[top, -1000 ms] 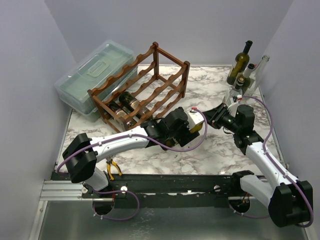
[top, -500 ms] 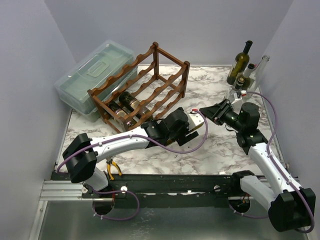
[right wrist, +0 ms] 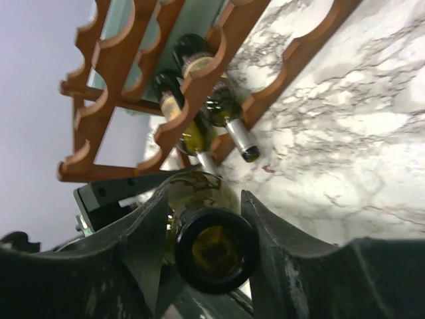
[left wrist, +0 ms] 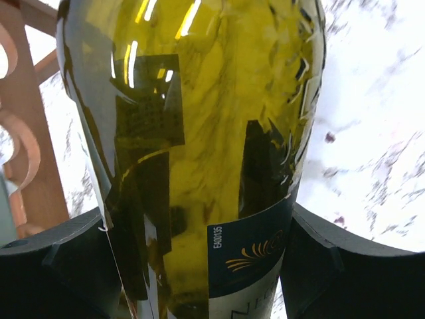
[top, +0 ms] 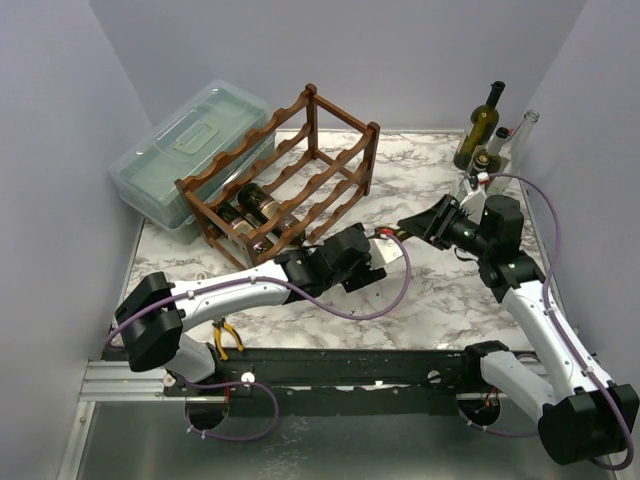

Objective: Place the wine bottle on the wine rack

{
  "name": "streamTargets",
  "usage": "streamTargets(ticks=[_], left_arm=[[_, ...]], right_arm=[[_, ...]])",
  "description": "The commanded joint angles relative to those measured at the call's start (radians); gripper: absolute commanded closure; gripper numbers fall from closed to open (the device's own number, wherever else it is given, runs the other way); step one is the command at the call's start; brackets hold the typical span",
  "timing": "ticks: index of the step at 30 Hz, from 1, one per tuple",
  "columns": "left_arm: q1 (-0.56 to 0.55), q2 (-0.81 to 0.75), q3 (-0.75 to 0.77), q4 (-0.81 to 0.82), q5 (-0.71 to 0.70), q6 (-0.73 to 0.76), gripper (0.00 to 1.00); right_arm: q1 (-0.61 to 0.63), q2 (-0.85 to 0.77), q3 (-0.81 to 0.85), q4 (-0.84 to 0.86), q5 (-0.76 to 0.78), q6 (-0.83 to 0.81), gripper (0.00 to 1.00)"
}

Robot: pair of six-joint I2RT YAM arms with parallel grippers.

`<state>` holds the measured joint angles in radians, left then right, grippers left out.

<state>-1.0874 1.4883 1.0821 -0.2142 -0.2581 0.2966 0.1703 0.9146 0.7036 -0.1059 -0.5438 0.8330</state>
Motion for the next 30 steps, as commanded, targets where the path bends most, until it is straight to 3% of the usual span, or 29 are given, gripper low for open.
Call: streamTargets(ticks=[1, 6, 12, 16, 21, 24, 30], left_arm=[[-0.022, -0.103, -0.055, 0.044, -0.084, 0.149, 1.00], [-0.065, -0.175, -0.140, 0.145, -0.084, 0.245, 1.00], [-0.121, -0.254, -0.263, 0.258, -0.098, 0.428, 1.00], [-0.135, -0.306, -0.326, 0.312, -0.110, 0.511, 1.00], [-0.140, -0.344, -0.372, 0.334, -0.107, 0.598, 1.00], [-0.146, -0.364, -0.401, 0.361, -0.112, 0.637, 1.00], [-0.157, -0.386, -0.431, 0.381, -0.122, 0.698, 1.00]], right_arm=[[0.000, -0.007, 0.114, -0.268, 0.013, -0.246, 0.46], [0.000, -0.015, 0.263, -0.455, 0.144, -0.401, 0.34], [0.000, -0.008, 0.439, -0.641, 0.157, -0.556, 0.24], [0.004, 0.024, 0.516, -0.767, 0.028, -0.643, 0.24], [0.046, -0.023, 0.445, -0.705, -0.223, -0.638, 0.17], [0.130, -0.036, 0.401, -0.697, -0.229, -0.648, 0.10], [0.360, 0.022, 0.383, -0.761, -0.042, -0.661, 0.04]])
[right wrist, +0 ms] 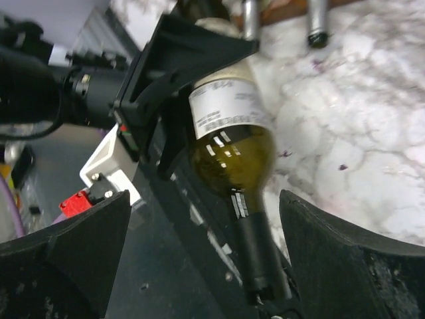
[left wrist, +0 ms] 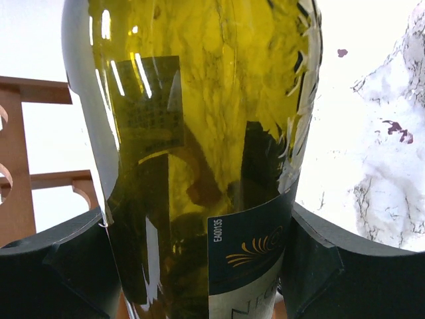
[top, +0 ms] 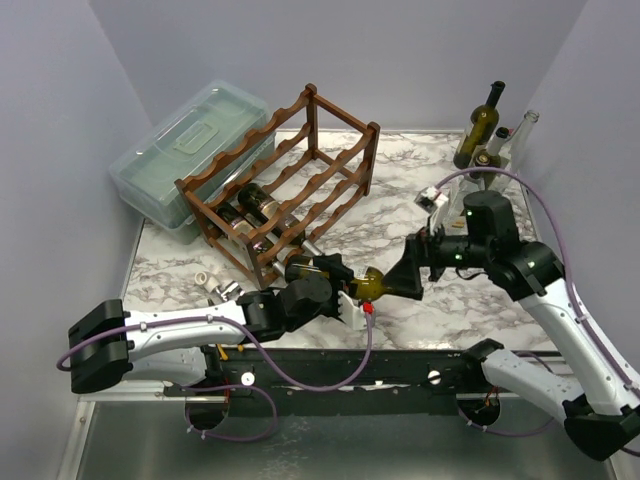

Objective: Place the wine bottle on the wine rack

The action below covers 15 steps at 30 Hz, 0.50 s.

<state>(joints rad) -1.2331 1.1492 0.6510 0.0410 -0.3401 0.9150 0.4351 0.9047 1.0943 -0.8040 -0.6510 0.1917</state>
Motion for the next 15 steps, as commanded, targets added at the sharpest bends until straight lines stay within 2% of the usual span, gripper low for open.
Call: streamTargets(ticks=[1, 6, 15], left_arm=[[-0.012, -0.049, -0.004, 0.126, -0.042, 0.088, 1.00], [-0.017, -0.081, -0.021, 0.129, -0.054, 0.114, 1.00], [-0.017, -0.137, -0.048, 0.155, -0.019, 0.130, 1.00]], right_arm=[[0.112, 0.046, -0.007, -0.063, 0.048, -0.024, 0.04], [0.165, 0.091, -0.010, -0.074, 0.070, -0.013, 0.04], [0.172, 0.069, -0.071, -0.073, -0.037, -0.001, 0.05]])
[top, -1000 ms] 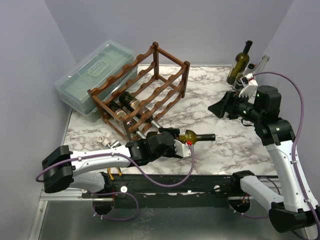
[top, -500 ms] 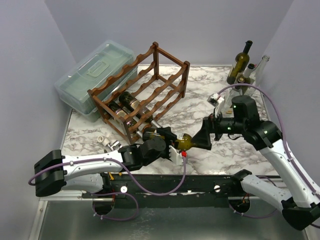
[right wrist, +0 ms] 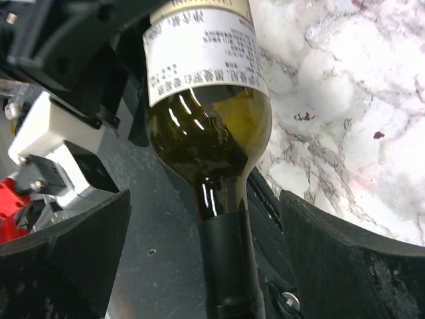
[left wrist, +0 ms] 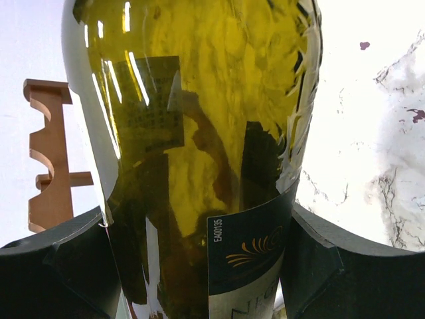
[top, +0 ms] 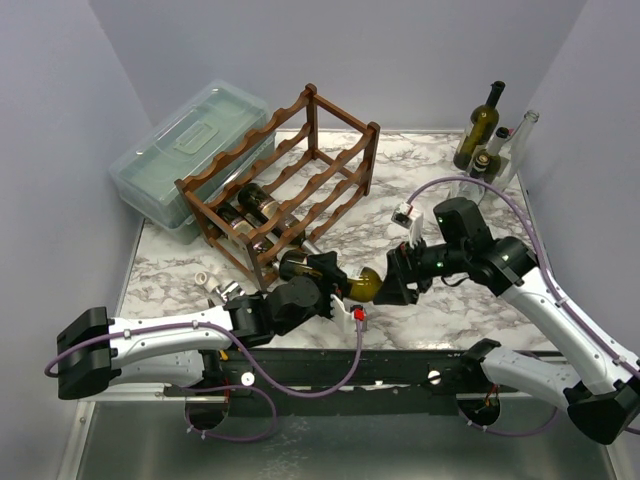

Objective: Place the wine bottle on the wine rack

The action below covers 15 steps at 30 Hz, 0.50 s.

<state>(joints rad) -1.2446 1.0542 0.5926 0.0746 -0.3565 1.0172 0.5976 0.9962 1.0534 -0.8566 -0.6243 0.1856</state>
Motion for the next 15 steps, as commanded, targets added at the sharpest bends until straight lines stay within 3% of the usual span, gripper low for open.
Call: streamTargets(ticks=[1, 5, 9, 15], left_arm=[[-0.007, -0.042, 0.010, 0.120, -0.001, 0.028, 1.00], [-0.009, -0.050, 0.010, 0.123, 0.004, 0.026, 1.00], [-0.012, -0.047, 0.007, 0.121, 0.012, 0.030, 1.00], [-0.018, -0.040, 0.003, 0.121, 0.001, 0.044, 1.00]], right_arm=[[0.010, -0.028, -0.034, -0.019, -0.071, 0.004, 0.05], [0.013, -0.013, -0.044, -0.012, -0.089, -0.001, 0.10], [0.023, 0.013, -0.036, -0.003, -0.099, -0.007, 0.25], [0.046, 0.043, -0.042, 0.004, -0.098, -0.005, 0.22]])
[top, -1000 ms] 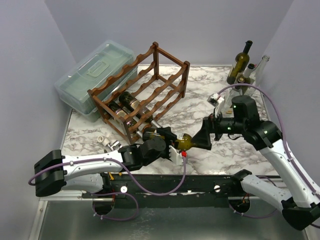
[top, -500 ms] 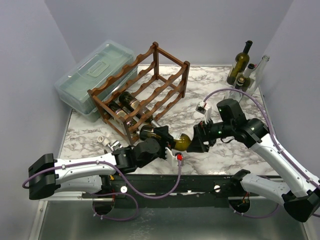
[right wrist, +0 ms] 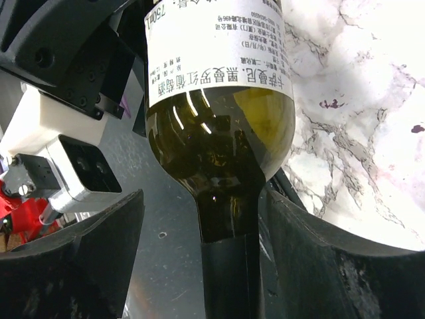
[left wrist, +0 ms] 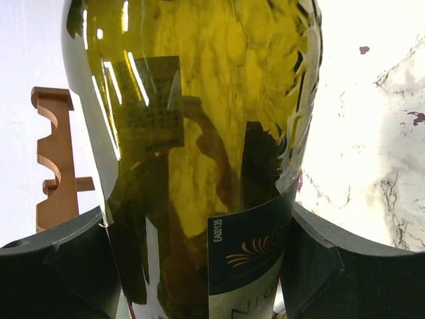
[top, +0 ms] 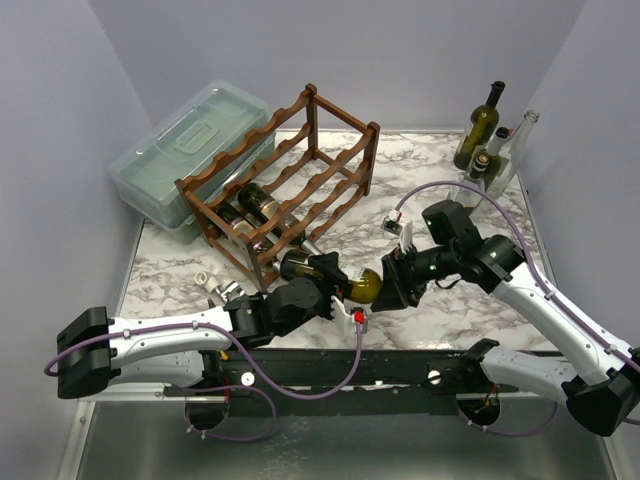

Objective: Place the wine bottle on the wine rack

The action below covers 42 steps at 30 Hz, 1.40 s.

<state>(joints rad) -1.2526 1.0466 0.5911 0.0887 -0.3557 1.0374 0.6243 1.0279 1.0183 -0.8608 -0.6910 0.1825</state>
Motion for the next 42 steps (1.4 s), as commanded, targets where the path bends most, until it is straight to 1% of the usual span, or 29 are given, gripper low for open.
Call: streamTargets(ticks=[1, 3, 4, 6, 8, 9, 12, 14, 15, 16, 17, 18, 19, 20, 21, 22, 28, 32, 35, 37, 38, 40, 42], left_arm=[[-0.010, -0.033, 0.002, 0.106, 0.003, 0.025, 1.00], [-0.014, -0.036, 0.003, 0.106, 0.006, 0.024, 1.00], [-0.014, -0.036, 0.002, 0.106, 0.006, 0.024, 1.00], [-0.016, -0.036, 0.002, 0.105, 0.003, 0.026, 1.00], [-0.015, -0.036, 0.002, 0.102, 0.002, 0.026, 1.00], [-0.016, -0.037, 0.002, 0.102, 0.003, 0.026, 1.00], [-0.015, -0.041, 0.003, 0.100, 0.010, 0.015, 1.00], [-0.015, -0.036, 0.005, 0.101, 0.012, 0.006, 1.00], [-0.015, -0.033, 0.007, 0.101, 0.012, 0.000, 1.00], [-0.015, -0.029, 0.009, 0.100, 0.012, -0.008, 0.94], [-0.015, -0.028, 0.011, 0.100, 0.014, -0.024, 0.81], [-0.015, -0.027, 0.012, 0.100, 0.018, -0.036, 0.62], [-0.015, -0.028, 0.014, 0.101, 0.023, -0.048, 0.50], [-0.015, -0.028, 0.015, 0.102, 0.027, -0.058, 0.36], [-0.015, -0.026, 0.014, 0.102, 0.033, -0.066, 0.12], [-0.016, -0.024, 0.014, 0.102, 0.036, -0.072, 0.02], [-0.015, -0.029, 0.012, 0.095, 0.071, -0.100, 0.01], [-0.015, -0.039, 0.015, 0.094, 0.080, -0.111, 0.01], [-0.014, -0.068, 0.026, 0.108, 0.069, -0.147, 0.01], [-0.001, -0.084, 0.033, 0.167, 0.035, -0.185, 0.01], [0.010, -0.092, 0.049, 0.178, 0.024, -0.214, 0.01], [0.051, -0.105, 0.094, 0.176, -0.003, -0.278, 0.01], [0.126, -0.122, 0.158, 0.140, -0.020, -0.389, 0.01]], right_arm=[[0.021, 0.013, -0.007, 0.009, -0.031, -0.002, 0.22], [0.024, 0.018, -0.007, 0.008, -0.033, -0.003, 0.22], [0.026, 0.020, -0.007, 0.008, -0.033, -0.003, 0.24], [0.029, 0.023, -0.010, 0.009, -0.033, -0.003, 0.32], [0.030, 0.026, -0.017, 0.015, -0.031, -0.002, 0.46], [0.031, 0.025, -0.018, 0.018, -0.030, -0.002, 0.56], [0.031, 0.024, -0.019, 0.021, -0.022, -0.002, 0.75], [0.030, 0.022, -0.013, 0.022, 0.005, 0.004, 0.99], [0.030, 0.020, -0.007, 0.019, 0.033, 0.009, 0.99], [0.030, 0.019, -0.001, 0.015, 0.056, 0.015, 1.00], [0.030, 0.020, 0.007, 0.014, 0.093, 0.021, 0.99], [0.031, 0.026, 0.016, 0.006, 0.130, 0.030, 0.99], [0.031, 0.031, 0.023, -0.003, 0.172, 0.038, 1.00], [0.032, 0.037, 0.029, -0.008, 0.200, 0.045, 0.99], [0.030, 0.041, 0.035, -0.012, 0.231, 0.052, 0.99], [0.032, 0.040, 0.035, -0.013, 0.257, 0.062, 0.99], [0.031, 0.007, 0.042, -0.001, 0.432, 0.122, 1.00], [0.030, -0.019, 0.036, 0.021, 0.512, 0.150, 1.00], [0.031, -0.039, 0.040, 0.025, 0.580, 0.167, 1.00], [0.030, -0.051, 0.044, 0.029, 0.629, 0.183, 0.99], [0.031, -0.054, 0.045, 0.036, 0.629, 0.182, 0.99], [0.031, -0.063, 0.023, 0.079, 0.623, 0.171, 0.99], [0.031, -0.065, 0.008, 0.113, 0.634, 0.163, 1.00]])
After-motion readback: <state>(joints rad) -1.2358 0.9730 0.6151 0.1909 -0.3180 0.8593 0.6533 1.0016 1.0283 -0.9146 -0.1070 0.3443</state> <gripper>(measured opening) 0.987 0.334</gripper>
